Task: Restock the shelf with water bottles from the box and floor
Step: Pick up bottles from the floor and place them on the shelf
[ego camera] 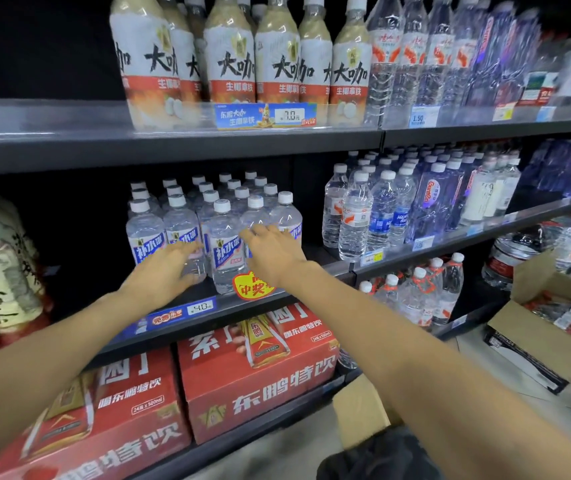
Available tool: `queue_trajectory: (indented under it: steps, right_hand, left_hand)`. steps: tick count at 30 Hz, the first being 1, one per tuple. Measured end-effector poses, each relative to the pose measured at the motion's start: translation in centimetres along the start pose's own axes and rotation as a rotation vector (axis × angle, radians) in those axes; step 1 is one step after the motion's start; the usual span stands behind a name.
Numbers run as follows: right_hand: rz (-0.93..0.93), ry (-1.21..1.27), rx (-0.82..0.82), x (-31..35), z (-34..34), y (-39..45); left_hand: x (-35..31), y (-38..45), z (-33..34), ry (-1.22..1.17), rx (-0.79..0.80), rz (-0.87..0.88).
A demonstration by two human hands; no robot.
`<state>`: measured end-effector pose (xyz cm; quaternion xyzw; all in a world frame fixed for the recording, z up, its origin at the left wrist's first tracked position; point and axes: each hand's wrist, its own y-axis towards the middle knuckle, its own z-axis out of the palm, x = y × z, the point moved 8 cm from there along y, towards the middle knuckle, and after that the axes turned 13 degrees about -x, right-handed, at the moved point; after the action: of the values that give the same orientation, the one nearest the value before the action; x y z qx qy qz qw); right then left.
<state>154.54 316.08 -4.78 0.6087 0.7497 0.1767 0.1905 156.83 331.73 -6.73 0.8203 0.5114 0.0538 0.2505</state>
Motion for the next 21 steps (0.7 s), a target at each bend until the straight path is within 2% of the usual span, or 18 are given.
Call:
queue_trajectory:
  steps: [8,15,19,21]
  right_hand:
    - [-0.116,0.095,0.019,10.2,-3.0,-2.0]
    - [-0.292,0.173,0.002,22.6,-3.8,-4.2]
    - [-0.386,0.239,0.021,29.3,-3.5,-5.1]
    - [-0.407,0.261,0.06,32.5,-2.9,-5.9]
  left_hand:
    - [5.2,-6.7,-7.0,0.174,-0.019,0.01]
    - [12.1,-15.5,-10.5,0.279,0.016,-0.12]
    - [16.1,-20.8,-12.8,0.341,-0.004,-0.214]
    - [18.1,-23.9,-13.2,0.392,0.035,-0.267]
